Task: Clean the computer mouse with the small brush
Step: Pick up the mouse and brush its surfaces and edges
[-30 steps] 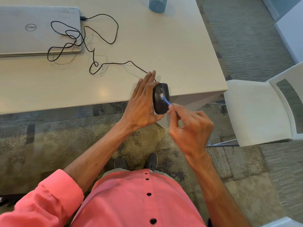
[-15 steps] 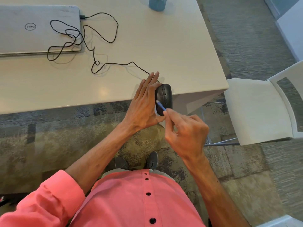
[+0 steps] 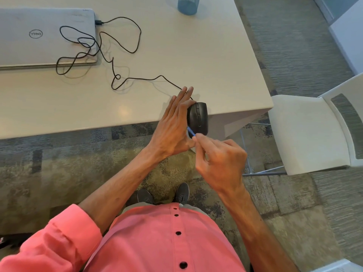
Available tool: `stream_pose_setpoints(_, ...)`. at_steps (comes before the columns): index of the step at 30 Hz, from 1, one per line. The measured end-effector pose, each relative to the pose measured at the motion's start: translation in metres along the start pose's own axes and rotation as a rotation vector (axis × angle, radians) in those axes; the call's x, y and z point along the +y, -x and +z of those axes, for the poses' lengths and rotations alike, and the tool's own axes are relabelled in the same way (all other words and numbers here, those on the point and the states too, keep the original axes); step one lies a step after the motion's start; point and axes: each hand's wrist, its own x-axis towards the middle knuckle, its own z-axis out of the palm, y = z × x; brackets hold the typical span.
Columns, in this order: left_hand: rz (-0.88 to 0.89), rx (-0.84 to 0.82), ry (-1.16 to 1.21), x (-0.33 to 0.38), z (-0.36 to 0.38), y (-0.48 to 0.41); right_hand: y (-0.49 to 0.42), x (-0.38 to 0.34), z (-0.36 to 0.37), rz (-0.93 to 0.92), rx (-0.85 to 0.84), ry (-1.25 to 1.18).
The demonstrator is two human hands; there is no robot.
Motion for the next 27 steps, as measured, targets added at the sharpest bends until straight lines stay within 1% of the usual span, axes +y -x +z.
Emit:
stream_pose_setpoints(3, 0.006, 0.023, 0.009, -0.002, 0.001, 0.001, -0.007, 0.009, -0.007, 0.051, 0.118, 0.031)
stream_pose_setpoints(5, 0.006, 0.022, 0.017, -0.003, 0.003, 0.001, -0.011, 0.014, -0.005, 0.056, 0.149, 0.091)
stream_pose_setpoints(8, 0.012, 0.019, 0.017, 0.0, 0.005, 0.0, -0.011, 0.016, 0.0, 0.017, 0.106, 0.128)
stream_pose_setpoints(12, 0.01, 0.006, 0.009, 0.003, 0.003, 0.0, -0.004, 0.012, 0.002, -0.049, -0.011, 0.101)
stream_pose_setpoints(14, 0.014, -0.007, 0.006, 0.003, 0.003, 0.001, -0.001, 0.01, 0.0, -0.051, -0.051, 0.084)
stream_pose_setpoints(16, 0.013, -0.005, 0.003, 0.002, 0.005, 0.002, -0.002, 0.012, -0.005, -0.012, -0.038, 0.025)
stream_pose_setpoints(18, 0.008, 0.007, -0.004, 0.003, 0.006, 0.003, -0.005, 0.017, -0.009, 0.04, 0.022, -0.036)
stream_pose_setpoints(21, 0.0, 0.018, 0.01, 0.003, 0.006, 0.004, -0.011, 0.026, -0.009, 0.096, 0.101, -0.003)
stream_pose_setpoints(23, -0.006, 0.022, 0.016, 0.005, 0.005, 0.005, -0.016, 0.031, -0.005, 0.099, 0.094, 0.045)
stream_pose_setpoints(27, -0.003, 0.021, 0.012, 0.004, 0.005, 0.005, -0.018, 0.031, 0.001, -0.006, 0.005, 0.058)
